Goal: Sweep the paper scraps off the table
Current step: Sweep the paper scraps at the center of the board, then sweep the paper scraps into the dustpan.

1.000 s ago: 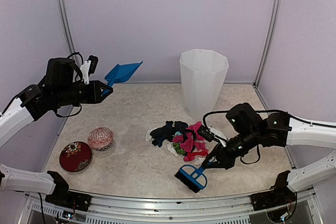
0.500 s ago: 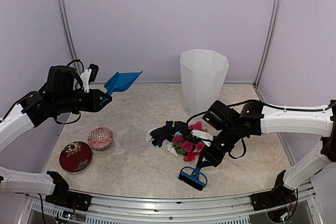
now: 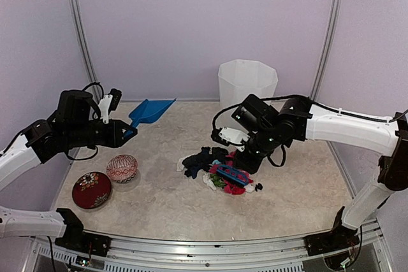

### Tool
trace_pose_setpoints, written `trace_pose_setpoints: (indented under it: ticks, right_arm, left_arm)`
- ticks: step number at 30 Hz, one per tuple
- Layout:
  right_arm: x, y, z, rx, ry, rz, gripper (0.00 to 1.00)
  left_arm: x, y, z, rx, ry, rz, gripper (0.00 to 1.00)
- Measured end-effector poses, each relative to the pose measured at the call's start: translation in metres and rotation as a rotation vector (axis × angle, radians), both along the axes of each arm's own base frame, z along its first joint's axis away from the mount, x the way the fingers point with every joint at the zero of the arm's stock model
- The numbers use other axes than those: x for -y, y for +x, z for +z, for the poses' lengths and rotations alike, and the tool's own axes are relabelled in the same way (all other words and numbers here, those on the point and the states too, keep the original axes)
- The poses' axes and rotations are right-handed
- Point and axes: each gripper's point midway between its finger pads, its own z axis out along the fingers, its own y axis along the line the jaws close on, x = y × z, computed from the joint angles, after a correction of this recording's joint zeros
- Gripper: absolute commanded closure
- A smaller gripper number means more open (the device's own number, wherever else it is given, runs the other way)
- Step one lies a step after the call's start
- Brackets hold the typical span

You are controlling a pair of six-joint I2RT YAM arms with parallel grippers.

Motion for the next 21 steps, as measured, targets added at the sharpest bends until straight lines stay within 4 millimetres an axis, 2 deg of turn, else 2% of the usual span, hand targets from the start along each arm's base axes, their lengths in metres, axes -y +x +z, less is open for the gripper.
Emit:
trace_pose_setpoints:
  ticks: [4, 8, 15, 21]
  right_arm:
    - [0.0, 0.008, 0.013, 0.04, 0.007, -0.009, 1.0]
    - [0.011, 0.016, 0.018, 0.082, -0.008, -0.052, 1.0]
    - [0.048, 0.029, 0.027, 0.184, -0.002, -0.199, 1.0]
    - [0.081, 0.043, 0.032, 0.245, -0.002, -0.338, 1.0]
  left_arm:
    - [0.01, -0.013, -0.013, -0.036, 0.017, -0.026, 1.0]
    - [0.024, -0.033, -0.03, -0.081, 0.05, -0.062, 1.0]
    - [0.045, -0.063, -0.057, -0.14, 0.128, -0.114, 1.0]
    - [0.073, -0.109, -0.084, -0.169, 0.202, -0.253, 1.0]
